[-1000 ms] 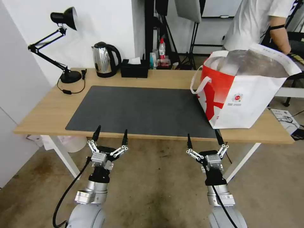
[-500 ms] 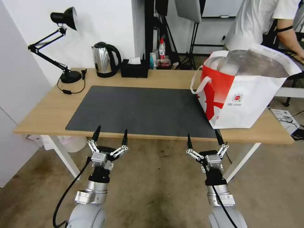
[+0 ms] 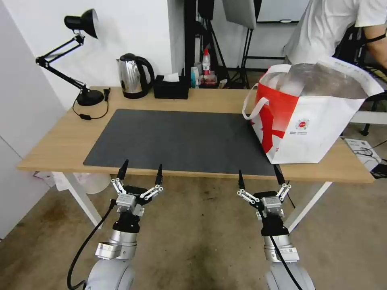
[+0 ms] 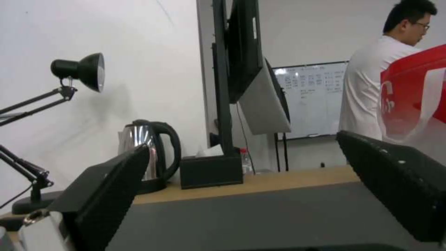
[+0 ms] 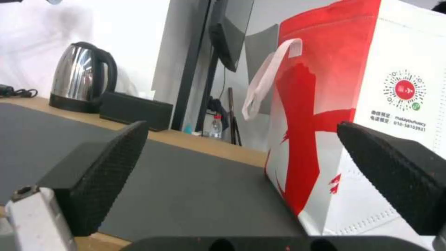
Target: Pick up the trash from the table and place it into the takeout bag.
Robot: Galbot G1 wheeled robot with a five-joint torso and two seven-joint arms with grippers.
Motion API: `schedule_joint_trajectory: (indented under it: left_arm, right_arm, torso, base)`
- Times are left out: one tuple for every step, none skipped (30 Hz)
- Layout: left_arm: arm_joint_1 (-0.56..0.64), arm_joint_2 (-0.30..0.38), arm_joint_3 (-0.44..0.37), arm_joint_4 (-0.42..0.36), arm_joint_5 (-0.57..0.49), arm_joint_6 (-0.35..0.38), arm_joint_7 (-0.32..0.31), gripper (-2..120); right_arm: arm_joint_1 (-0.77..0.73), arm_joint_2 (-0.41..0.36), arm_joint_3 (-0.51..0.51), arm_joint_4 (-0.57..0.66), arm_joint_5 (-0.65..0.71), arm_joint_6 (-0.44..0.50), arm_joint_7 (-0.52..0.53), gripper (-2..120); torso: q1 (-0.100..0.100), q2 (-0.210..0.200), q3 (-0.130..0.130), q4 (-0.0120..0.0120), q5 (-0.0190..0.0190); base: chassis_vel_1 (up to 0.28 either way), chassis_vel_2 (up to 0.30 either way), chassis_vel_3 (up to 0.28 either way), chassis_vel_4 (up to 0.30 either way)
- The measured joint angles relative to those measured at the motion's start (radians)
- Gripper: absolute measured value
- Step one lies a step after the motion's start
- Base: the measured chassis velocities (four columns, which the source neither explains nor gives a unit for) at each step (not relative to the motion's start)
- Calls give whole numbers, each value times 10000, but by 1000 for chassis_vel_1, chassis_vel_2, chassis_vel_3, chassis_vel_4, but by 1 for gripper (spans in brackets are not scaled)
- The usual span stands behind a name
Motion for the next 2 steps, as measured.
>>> schedule_joint_trajectory:
  left_arm:
    - [0, 0, 0, 0, 0, 0, 0, 100]
    - [0, 0, 0, 0, 0, 0, 0, 100]
  right_arm:
    - [0, 0, 0, 0, 0, 0, 0, 100]
    - [0, 0, 0, 0, 0, 0, 0, 100]
  torso:
    - [0, 0, 0, 0, 0]
    - [0, 0, 0, 0, 0]
  base:
    - [0, 0, 0, 0]
    - [0, 0, 0, 0]
